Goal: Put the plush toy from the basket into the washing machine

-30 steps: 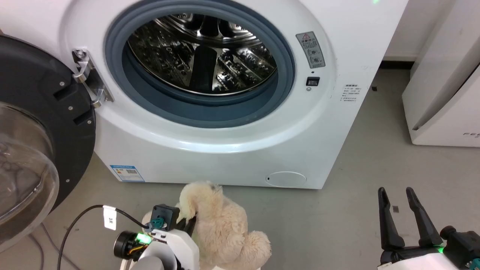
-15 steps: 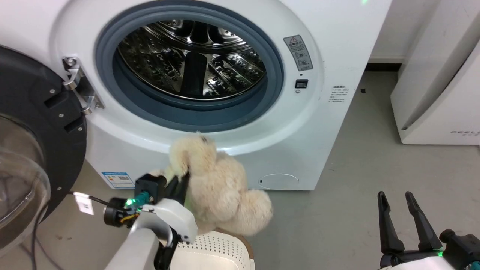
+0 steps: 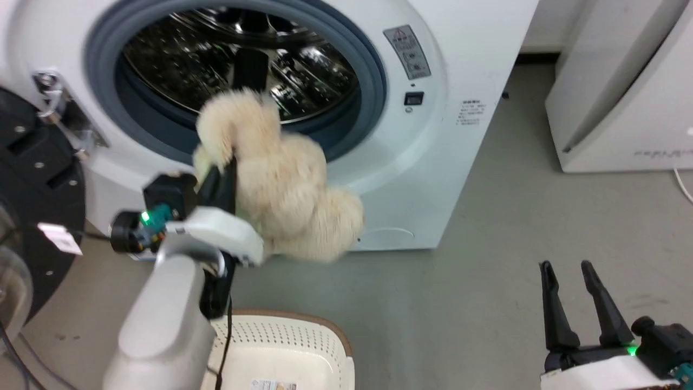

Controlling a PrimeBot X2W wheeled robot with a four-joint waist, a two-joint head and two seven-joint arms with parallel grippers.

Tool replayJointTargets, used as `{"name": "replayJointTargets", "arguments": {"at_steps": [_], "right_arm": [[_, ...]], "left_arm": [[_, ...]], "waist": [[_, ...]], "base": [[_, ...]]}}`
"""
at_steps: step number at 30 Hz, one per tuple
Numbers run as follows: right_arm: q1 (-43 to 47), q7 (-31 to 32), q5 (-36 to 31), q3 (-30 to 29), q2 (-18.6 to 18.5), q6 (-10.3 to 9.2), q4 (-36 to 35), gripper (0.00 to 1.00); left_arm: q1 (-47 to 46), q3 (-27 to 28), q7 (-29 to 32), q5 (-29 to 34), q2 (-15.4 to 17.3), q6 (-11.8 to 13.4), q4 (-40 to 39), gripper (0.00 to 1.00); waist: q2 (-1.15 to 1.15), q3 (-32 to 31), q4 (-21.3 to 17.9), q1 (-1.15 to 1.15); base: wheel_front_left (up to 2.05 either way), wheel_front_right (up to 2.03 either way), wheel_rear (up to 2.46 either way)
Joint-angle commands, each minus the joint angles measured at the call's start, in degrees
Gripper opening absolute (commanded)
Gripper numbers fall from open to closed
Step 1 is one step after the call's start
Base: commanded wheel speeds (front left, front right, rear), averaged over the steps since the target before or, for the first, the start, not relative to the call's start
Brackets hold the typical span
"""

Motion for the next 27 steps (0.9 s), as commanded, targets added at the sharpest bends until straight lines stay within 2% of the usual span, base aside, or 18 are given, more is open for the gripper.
{"name": "replayJointTargets", "arguments": {"at_steps": [1, 17, 18, 27], "right_arm": [[-1.46, -0.25, 0.19, 0.15, -0.01, -0.04, -0.41, 1.0], [-9.71, -0.25, 2.08, 1.44, -0.01, -0.04, -1.7, 1.0], [-11.17, -0.25, 2.59, 1.98, -0.01, -0.04, -2.04, 1.0], [-15.07, -0.25, 4.26, 3.08, -0.01, -0.04, -3.42, 1.0]], "left_arm": [[-2.48, 0.85, -0.32, 0.39, -0.14, 0.1, -0.17, 0.0], [-20.19, 9.22, -0.32, 3.35, 2.48, 0.48, 6.11, 0.0], [-23.39, 10.97, -0.32, 3.83, 3.97, 0.33, 7.28, 0.0], [-35.04, 14.65, -0.32, 5.69, 8.72, 0.34, 11.62, 0.0]], "waist": [[0.0, 2.13, -1.26, 0.0], [0.0, 17.99, -9.81, 0.0], [0.0, 20.56, -11.3, 0.0], [0.0, 28.19, -14.88, 0.0]], "base": [[0.0, 0.0, 0.0], [0.0, 0.0, 0.0], [0.0, 0.0, 0.0], [0.0, 0.0, 0.0]]}}
